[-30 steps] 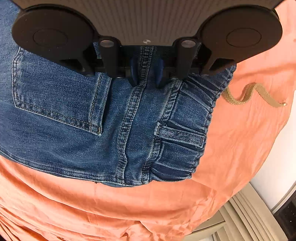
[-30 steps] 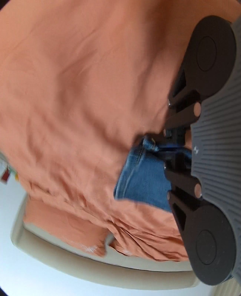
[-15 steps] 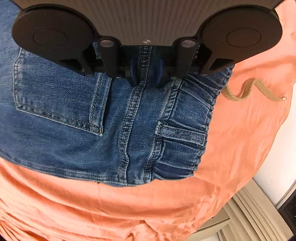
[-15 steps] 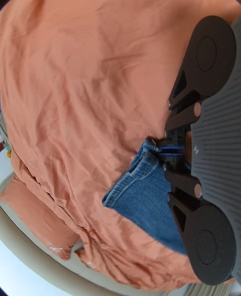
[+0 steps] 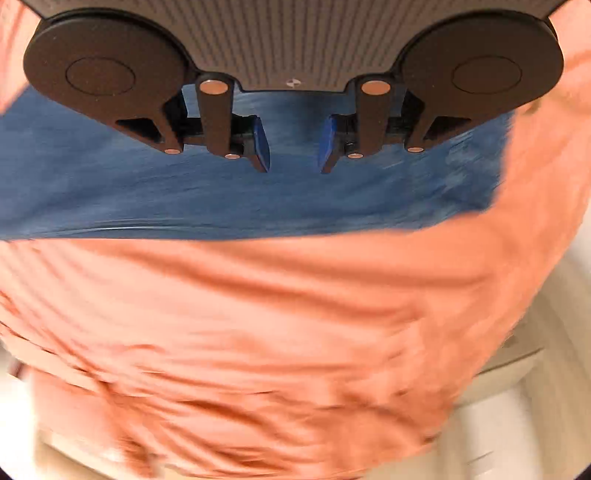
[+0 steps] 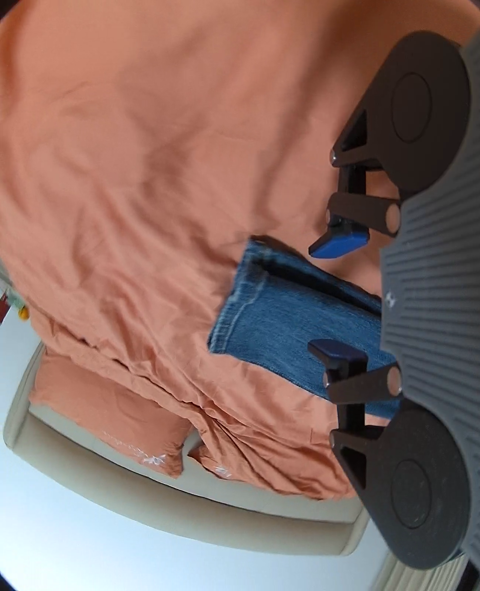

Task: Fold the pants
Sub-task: 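Carry the hems with the right gripper over the jeans toward the waistband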

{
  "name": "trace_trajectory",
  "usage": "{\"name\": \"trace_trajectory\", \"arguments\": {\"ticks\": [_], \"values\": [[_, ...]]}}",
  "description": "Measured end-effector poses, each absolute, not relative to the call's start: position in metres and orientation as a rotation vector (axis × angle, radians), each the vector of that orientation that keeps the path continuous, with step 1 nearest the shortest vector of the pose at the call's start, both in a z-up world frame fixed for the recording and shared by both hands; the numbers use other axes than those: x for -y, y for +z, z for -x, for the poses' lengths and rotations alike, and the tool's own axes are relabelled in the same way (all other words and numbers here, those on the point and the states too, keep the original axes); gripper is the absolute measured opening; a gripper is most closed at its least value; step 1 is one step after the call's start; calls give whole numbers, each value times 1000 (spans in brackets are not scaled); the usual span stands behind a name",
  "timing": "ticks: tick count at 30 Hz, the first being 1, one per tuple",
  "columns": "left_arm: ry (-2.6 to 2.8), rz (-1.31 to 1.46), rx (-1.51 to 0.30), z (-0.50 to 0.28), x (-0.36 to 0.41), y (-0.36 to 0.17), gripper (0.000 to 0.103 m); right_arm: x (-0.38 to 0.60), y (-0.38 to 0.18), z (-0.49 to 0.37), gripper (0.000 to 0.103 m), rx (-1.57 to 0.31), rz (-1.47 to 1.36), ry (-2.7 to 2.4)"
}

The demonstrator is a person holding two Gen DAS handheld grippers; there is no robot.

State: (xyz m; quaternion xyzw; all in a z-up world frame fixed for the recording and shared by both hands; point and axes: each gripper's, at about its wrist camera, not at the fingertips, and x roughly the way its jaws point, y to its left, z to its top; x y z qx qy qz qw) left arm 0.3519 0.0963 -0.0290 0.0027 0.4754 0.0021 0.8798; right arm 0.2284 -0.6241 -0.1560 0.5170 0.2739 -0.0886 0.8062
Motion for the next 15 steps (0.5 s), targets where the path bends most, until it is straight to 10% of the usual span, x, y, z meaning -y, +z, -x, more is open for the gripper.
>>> {"name": "trace_trajectory", "arguments": {"ticks": [15], "values": [[-507, -278, -987, -411, 180, -104, 29, 645, -188, -270, 3, -521, -1135, -181]]}}
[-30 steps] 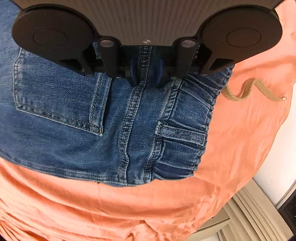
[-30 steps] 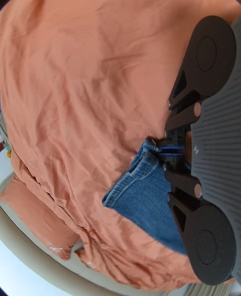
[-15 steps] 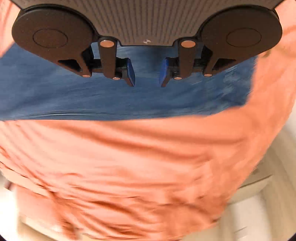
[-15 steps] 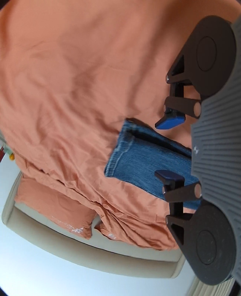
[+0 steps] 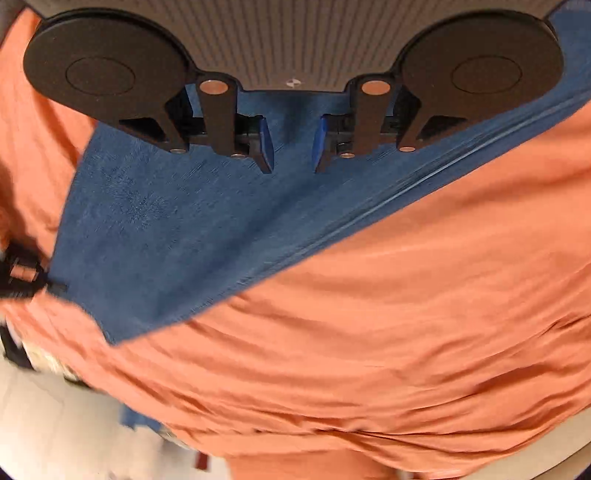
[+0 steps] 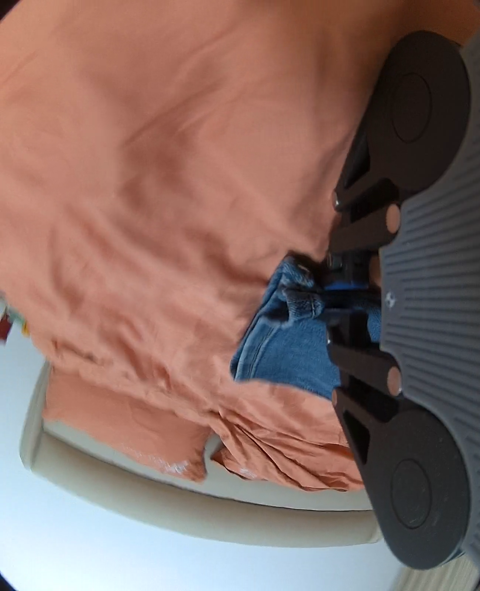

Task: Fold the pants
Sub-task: 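Carry the hems with the right gripper over the jeans toward the waistband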

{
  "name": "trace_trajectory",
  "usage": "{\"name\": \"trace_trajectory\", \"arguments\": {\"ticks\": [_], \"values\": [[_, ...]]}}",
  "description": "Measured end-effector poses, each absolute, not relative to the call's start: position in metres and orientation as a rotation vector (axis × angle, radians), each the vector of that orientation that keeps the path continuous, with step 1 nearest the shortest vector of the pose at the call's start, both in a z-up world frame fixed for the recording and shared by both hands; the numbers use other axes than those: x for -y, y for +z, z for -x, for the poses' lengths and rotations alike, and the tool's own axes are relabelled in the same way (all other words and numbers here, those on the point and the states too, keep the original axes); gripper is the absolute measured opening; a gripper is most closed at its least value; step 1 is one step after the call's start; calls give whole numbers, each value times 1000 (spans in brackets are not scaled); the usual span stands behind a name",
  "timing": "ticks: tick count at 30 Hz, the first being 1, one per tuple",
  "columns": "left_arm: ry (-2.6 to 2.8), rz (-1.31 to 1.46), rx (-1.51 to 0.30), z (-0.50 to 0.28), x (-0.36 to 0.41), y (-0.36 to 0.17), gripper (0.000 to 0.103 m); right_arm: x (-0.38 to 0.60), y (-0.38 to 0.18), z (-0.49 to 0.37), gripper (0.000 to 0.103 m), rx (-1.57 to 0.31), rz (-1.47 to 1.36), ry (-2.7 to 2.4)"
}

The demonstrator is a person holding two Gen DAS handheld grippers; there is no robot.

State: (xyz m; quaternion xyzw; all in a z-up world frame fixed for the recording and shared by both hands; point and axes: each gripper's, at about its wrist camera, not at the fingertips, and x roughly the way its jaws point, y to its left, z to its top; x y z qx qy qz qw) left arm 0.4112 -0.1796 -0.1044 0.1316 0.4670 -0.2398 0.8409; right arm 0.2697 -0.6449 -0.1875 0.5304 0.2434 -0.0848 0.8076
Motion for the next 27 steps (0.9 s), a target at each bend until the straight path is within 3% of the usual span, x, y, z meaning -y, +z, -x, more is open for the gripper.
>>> {"name": "trace_trajectory", "arguments": {"ticks": [4, 8, 15, 23, 27], "values": [[-470, -314, -997, -438, 207, -140, 20, 645, -172, -270, 3, -522, -1035, -141], [-410, -220, -1015, -475, 207, -157, 19, 648, -175, -272, 3, -532, -1019, -125], [-477, -220, -977, -475, 229, -138, 19, 652, -191, -276, 3, -541, -1062, -128], [-414, -259, -1007, -482, 250, -164, 19, 645, -173, -276, 2, -537, -985, -135], [-408, -260, -1008, -468, 247, -146, 19, 639, -150, -280, 1, -541, -935, -141]]}}
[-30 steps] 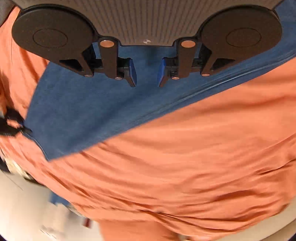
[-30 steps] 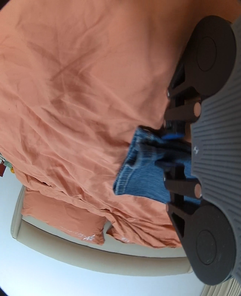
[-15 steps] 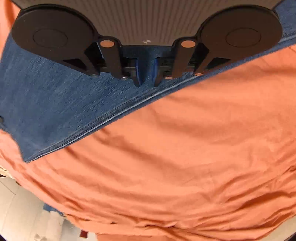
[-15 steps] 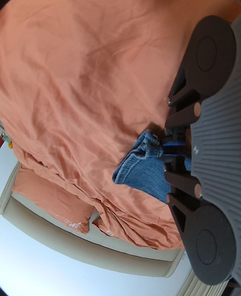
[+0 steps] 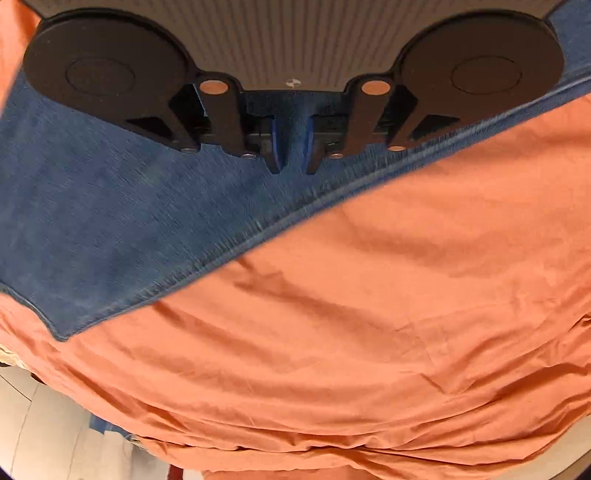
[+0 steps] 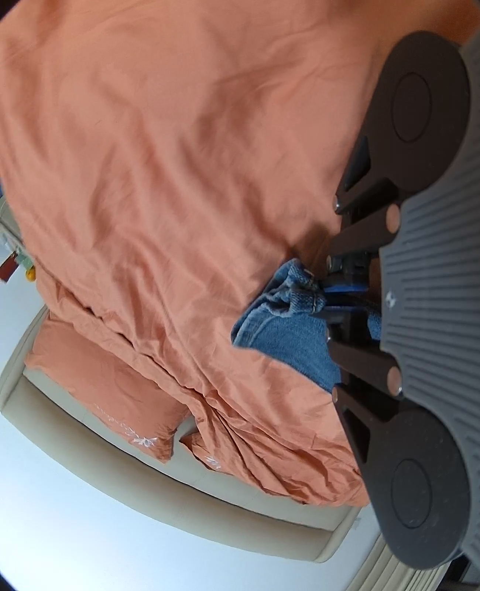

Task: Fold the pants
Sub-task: 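Carry the hems with the right gripper over the jeans toward the waistband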

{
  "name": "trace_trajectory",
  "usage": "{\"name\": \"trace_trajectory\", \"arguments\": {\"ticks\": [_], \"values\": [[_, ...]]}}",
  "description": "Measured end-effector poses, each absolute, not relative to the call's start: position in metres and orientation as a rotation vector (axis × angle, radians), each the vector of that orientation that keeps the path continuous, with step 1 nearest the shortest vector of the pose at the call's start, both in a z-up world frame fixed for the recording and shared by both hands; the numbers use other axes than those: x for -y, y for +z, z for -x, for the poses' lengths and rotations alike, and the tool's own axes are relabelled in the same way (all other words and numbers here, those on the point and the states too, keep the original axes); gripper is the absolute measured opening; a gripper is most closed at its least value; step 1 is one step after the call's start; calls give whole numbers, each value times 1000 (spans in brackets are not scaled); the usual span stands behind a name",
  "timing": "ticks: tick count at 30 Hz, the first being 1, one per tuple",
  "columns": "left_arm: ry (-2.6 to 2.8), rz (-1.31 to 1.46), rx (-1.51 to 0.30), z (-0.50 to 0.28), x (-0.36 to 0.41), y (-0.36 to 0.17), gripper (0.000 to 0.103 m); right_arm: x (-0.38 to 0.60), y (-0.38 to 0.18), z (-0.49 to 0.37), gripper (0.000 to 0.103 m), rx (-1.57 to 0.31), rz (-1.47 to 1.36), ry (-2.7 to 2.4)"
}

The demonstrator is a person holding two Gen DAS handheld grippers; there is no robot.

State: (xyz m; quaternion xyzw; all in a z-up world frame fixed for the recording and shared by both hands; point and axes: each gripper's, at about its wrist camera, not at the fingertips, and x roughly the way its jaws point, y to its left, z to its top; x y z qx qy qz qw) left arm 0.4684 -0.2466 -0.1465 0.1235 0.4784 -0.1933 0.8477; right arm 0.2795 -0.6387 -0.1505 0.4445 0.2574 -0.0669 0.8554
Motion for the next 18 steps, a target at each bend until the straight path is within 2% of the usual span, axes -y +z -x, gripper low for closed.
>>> {"name": "trace_trajectory", "arguments": {"ticks": [7, 9, 10, 12, 14, 18], "values": [[-537, -245, -1045, -379, 234, -140, 19, 616, -88, -278, 1, -498, -815, -94], [-572, -224, -1043, -352, 234, -142, 13, 605, -68, -279, 1, -486, -783, -81], [-568, -224, -1031, -340, 234, -141, 5, 598, -59, -280, 1, -483, -761, -77], [-604, -175, -1053, -325, 229, -140, 7, 580, -38, -282, 1, -481, -695, -72], [-619, -145, -1061, -310, 222, -135, 13, 561, -17, -283, 1, -472, -634, -66], [-597, -78, -1016, -286, 189, -112, 14, 520, 21, -288, 1, -448, -572, -42]]}}
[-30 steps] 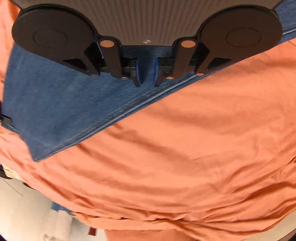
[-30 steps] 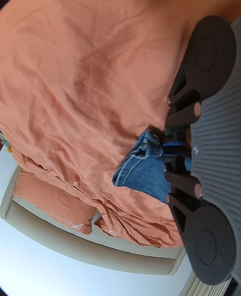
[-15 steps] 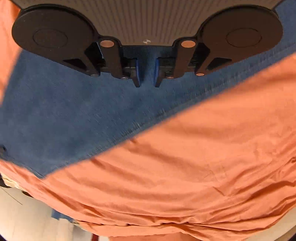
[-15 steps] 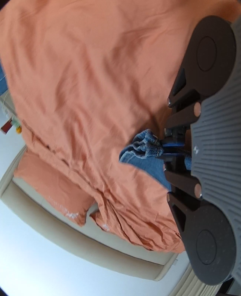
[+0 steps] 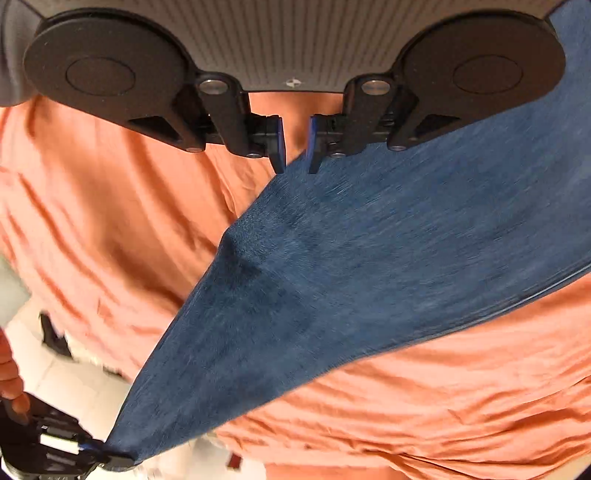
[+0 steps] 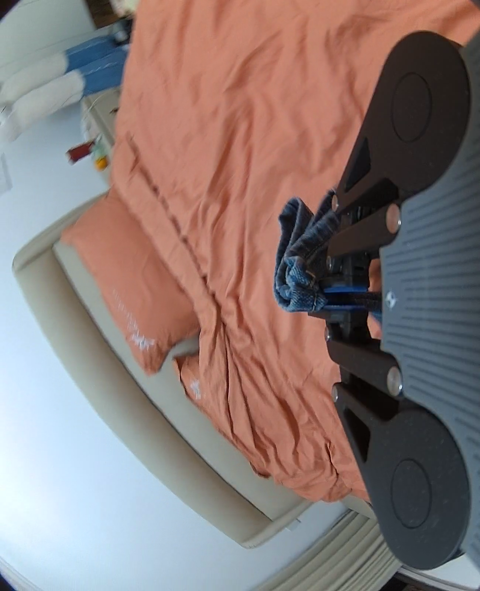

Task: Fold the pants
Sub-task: 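Carry the hems with the right gripper over the jeans toward the waistband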

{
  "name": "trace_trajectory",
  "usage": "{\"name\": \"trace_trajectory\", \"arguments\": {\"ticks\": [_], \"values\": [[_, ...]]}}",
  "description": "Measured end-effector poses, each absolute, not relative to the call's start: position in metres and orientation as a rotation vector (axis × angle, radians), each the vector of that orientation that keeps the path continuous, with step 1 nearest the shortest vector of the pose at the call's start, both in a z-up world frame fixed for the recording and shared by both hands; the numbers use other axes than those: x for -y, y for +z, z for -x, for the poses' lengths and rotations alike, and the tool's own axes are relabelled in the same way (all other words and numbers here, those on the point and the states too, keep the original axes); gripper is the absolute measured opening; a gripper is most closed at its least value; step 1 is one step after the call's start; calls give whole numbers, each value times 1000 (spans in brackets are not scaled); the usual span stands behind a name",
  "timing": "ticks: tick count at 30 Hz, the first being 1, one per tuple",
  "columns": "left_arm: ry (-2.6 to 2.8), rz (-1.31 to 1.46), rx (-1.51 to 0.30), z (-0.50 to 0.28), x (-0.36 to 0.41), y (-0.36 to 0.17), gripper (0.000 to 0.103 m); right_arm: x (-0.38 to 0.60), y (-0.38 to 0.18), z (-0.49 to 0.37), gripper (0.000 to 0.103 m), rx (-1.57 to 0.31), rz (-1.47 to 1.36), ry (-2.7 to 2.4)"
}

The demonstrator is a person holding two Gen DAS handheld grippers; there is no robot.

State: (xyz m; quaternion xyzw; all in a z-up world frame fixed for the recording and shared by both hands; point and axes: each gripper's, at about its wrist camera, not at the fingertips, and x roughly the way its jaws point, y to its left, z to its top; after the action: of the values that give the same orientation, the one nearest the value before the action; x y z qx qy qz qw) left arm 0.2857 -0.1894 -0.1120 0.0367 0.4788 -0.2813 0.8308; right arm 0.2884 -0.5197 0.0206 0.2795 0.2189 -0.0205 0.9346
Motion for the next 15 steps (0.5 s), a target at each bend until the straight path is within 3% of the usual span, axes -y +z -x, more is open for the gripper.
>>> {"name": "trace_trajectory", "arguments": {"ticks": [9, 15], "values": [[-392, 158, -869, -272, 56, -49, 13, 360, 78, -316, 1, -429, -376, 130], [-281, 326, -815, -269, -25, -37, 14, 238, 49, -332, 1, -487, -323, 256]]}}
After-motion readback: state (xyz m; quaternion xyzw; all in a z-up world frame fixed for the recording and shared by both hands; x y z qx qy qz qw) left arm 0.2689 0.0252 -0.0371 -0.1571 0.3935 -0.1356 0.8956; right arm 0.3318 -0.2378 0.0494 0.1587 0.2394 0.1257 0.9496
